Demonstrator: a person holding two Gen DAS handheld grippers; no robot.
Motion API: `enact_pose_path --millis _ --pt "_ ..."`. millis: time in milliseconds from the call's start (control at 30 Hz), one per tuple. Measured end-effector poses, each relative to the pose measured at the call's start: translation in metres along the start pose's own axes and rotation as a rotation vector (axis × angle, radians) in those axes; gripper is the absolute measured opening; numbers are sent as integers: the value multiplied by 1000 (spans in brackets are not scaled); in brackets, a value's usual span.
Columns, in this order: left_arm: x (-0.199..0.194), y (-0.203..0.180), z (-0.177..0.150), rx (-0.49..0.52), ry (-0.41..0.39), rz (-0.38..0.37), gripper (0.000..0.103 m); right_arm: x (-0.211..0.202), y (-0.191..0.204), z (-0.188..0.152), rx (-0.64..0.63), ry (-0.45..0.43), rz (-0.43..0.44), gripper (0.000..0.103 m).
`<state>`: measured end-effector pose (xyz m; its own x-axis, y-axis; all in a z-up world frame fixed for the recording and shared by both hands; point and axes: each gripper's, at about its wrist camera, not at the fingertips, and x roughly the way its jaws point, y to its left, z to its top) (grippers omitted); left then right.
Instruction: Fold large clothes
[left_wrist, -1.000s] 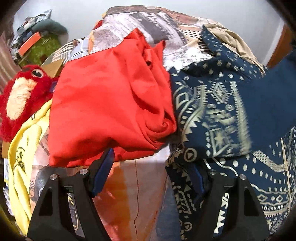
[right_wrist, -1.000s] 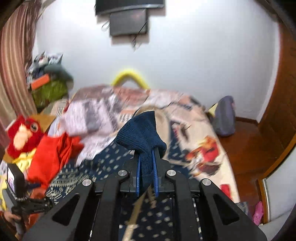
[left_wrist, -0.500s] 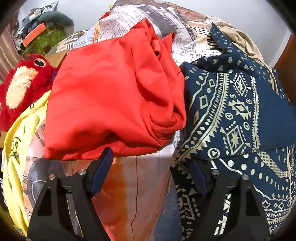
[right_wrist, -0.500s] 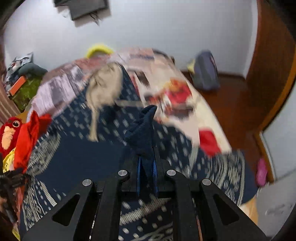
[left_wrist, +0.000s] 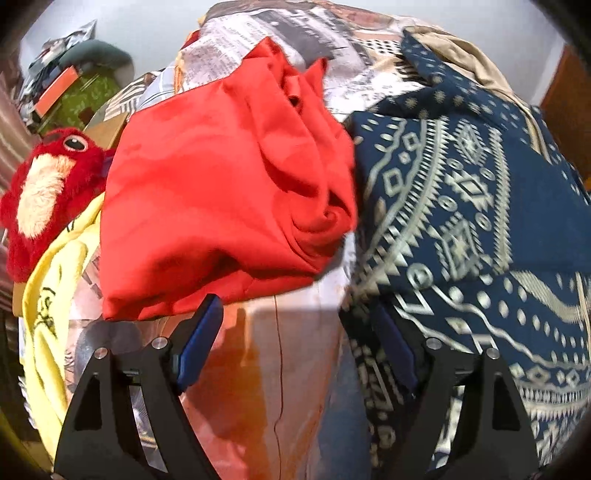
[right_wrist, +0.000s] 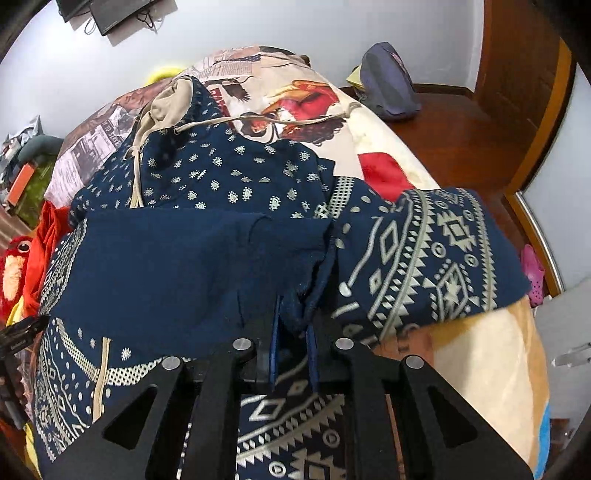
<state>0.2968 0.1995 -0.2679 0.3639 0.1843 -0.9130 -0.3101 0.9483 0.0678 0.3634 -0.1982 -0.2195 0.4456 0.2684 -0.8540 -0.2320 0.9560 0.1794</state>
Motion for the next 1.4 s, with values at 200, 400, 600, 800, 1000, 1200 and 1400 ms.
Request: enact_pose_path --millis 200,400,600,800,1000,1200,1400 --pt "-42 -14 -6 90 -47 -47 82 -21 5 3 -103 18 -138 25" --pt "-109 -44 14 177 -211 -78 82 -72 3 8 -144 -115 -179 54" --pt "-149 -76 48 200 -328 -153 85 -125 -18 21 -84 -260 -201 74" --pt "-155 -125 76 267 -355 -215 86 -129 -52 23 27 -277 -192 80" --pt "-130 -172 81 342 -315 -248 86 -84 -103 9 203 -134 -113 80" --pt "-87 -201 75 370 -237 -252 86 -34 -149 0 377 3 -17 80" --pt "-55 -200 75 336 -165 -259 86 14 -191 -4 610 77 58 81"
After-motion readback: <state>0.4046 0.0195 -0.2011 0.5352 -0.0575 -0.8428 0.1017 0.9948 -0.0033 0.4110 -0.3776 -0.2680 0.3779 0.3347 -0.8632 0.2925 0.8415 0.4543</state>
